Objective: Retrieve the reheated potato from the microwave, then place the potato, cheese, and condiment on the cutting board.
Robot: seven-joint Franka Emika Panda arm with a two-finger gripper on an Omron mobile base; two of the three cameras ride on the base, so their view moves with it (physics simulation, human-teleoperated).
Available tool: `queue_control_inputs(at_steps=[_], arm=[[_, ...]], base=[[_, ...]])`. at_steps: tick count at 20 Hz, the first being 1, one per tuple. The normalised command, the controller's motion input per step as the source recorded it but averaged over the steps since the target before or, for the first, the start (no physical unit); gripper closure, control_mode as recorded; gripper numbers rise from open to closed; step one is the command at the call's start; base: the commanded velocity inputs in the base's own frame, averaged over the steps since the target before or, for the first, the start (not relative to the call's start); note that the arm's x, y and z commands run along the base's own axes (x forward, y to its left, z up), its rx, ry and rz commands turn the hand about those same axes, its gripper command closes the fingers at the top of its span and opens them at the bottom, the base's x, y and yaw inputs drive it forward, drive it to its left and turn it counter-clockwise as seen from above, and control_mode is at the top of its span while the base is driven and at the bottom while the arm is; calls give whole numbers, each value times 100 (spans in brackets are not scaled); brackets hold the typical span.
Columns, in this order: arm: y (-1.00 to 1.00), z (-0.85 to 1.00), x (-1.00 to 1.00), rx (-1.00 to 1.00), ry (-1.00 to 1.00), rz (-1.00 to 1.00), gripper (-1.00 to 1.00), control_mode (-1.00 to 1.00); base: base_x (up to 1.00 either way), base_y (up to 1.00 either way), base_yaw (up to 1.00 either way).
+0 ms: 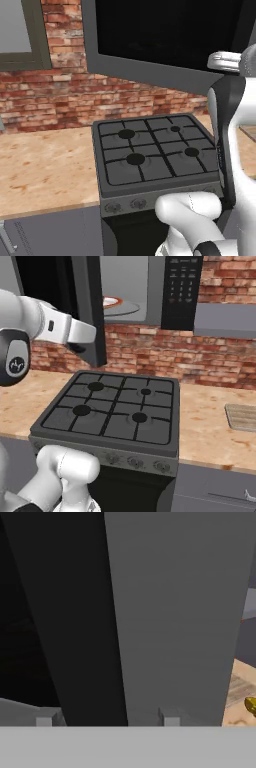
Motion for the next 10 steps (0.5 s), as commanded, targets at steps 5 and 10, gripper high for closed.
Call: queue_control_inputs(at_steps=[5,10], arm=[[19,2,-51,0,0,-1,-100,-100],[0,0,-54,3,0,-1,-100,-100]], base=[[0,0,0],[0,0,0]])
